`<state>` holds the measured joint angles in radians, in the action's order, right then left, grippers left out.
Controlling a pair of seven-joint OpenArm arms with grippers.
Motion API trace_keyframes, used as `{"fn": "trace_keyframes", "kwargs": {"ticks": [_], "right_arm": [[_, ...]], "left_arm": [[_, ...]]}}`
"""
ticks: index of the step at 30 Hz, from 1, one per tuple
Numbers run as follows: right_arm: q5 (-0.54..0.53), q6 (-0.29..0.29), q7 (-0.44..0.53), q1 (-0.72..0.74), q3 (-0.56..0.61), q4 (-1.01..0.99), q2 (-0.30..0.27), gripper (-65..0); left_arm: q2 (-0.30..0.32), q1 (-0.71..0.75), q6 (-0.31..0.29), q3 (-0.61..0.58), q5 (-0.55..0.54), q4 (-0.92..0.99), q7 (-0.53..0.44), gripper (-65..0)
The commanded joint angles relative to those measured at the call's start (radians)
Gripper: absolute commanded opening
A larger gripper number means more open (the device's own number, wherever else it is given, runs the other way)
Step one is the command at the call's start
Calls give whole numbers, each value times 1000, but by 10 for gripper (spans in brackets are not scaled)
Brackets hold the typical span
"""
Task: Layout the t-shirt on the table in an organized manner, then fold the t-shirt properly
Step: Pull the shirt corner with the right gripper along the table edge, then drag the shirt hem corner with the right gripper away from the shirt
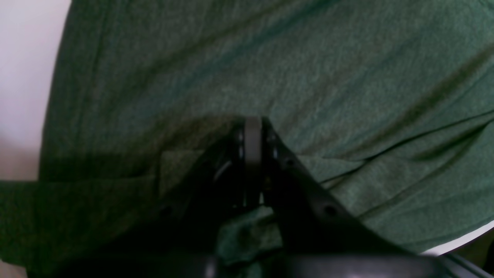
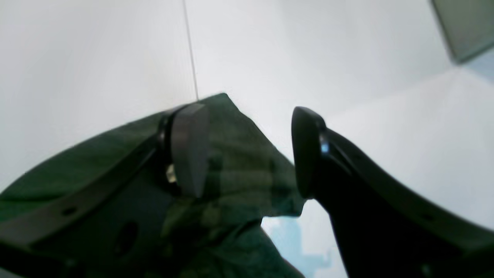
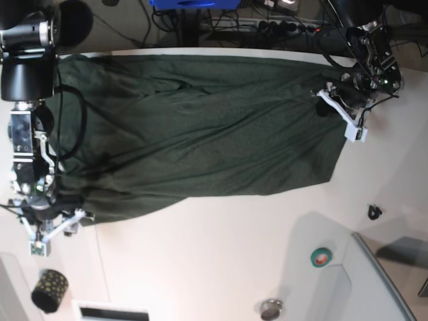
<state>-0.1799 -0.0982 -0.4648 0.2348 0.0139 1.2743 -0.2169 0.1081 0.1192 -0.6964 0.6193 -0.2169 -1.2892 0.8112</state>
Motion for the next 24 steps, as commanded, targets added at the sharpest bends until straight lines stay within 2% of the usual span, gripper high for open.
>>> {"fn": "trace_keyframes", "kwargs": {"ticks": [1,4,7,11,15,18,22,24], "right_arm": [[4,2,11,33,34,11,-13,-327],[3,58,-12,100,151,-83,-11,-327],[3,71,1,194,196,-301,40,-324],[6,73,125,289,205,-549,86,-323],[6,73,177,366,206,-743,103,-323],[6,76,208,369,206,-781,119,-323],[6,157,211,366,205,-789,130,-323],[6,170,212,366,205,-790,141,-323]], "left_arm": [[9,-5,-2,1,-3,-11,-2,-650],[9,-5,-2,3,-3,-11,-2,-650],[9,-5,-2,3,-3,-11,-2,-650],[9,-5,-2,3,-3,-11,-2,-650],[9,-2,-2,7,-3,-11,-2,-650],[9,-2,-2,9,-3,-11,-2,-650],[9,0,-2,9,-3,-11,-2,-650],[9,0,-2,9,-3,-11,-2,-650]]}}
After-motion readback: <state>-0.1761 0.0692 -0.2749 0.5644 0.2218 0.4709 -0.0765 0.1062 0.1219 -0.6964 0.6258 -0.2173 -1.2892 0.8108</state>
